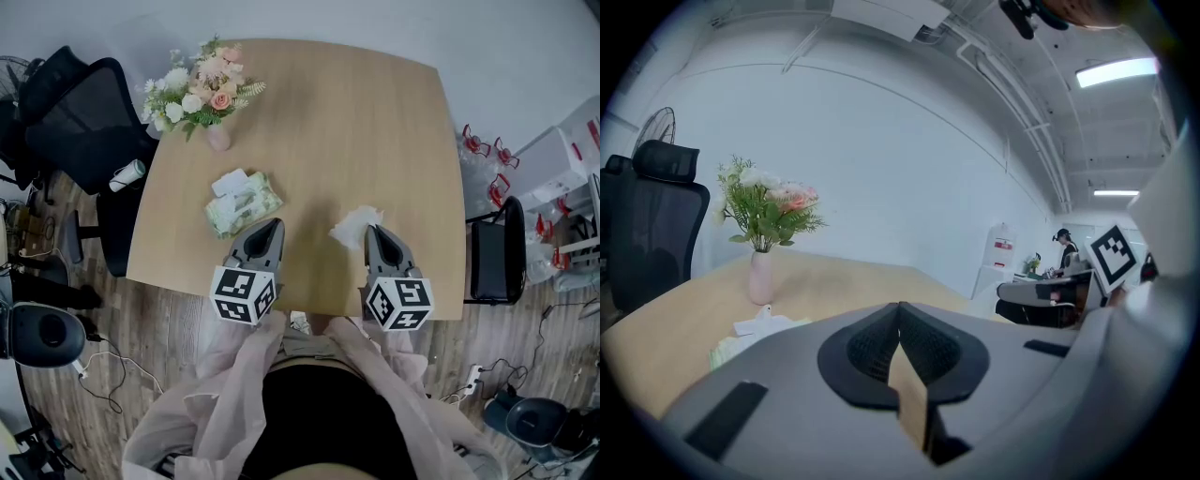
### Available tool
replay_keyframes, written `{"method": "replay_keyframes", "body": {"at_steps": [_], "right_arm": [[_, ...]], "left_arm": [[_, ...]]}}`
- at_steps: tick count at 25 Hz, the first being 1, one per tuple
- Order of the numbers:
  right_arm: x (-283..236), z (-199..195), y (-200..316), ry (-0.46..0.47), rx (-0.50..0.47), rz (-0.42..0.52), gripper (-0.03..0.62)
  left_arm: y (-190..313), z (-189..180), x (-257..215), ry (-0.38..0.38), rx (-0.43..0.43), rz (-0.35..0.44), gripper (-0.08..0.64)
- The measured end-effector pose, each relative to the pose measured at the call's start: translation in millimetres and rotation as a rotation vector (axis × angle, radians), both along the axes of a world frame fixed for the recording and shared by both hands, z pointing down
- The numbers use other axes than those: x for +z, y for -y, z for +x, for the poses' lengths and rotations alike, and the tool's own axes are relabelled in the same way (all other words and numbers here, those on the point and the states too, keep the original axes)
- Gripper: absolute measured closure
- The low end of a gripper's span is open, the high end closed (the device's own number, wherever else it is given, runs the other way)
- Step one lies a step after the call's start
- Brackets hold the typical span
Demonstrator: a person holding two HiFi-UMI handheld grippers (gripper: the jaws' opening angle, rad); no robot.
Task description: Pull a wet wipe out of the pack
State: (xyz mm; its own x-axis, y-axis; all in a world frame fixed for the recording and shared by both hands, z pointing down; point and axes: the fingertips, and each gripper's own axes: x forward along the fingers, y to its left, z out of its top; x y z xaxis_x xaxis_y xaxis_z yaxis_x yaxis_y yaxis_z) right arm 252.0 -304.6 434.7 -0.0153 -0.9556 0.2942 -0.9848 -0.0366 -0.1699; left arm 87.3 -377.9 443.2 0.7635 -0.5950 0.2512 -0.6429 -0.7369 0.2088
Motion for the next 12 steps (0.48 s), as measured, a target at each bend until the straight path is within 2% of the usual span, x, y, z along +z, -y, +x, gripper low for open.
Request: {"method": "replay_keyframes", "body": {"at_steps": [12], "right_arm": [[4.6, -9.1, 11.3, -0.011, -0.02, -0.02, 0.586]], "left_arm": [[8.3, -4.0, 11.5, 0.005, -0.007, -0.034, 0.549]]}}
